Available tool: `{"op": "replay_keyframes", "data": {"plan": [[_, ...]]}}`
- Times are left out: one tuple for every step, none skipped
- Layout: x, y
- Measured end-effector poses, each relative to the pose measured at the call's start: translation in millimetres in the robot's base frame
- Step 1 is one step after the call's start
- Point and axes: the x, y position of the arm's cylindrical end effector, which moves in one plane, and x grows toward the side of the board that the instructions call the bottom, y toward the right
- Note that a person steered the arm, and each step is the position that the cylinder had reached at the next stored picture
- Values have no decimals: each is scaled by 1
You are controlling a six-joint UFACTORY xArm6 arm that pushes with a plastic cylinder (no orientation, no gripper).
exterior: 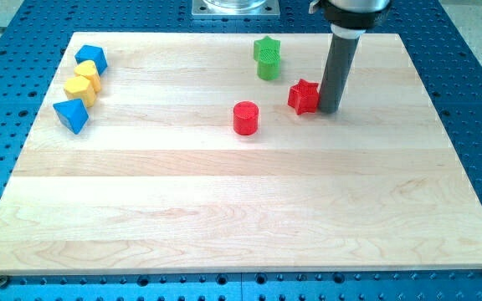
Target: Slide the red circle closely to the red star
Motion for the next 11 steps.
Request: {"op": "replay_keyframes", "data": {"plan": [[0, -20], [-39, -59], [15, -61], [61, -97], [30, -148], [51, -173], [48, -191], [42, -188], [42, -192], [42, -212], [32, -199]]}}
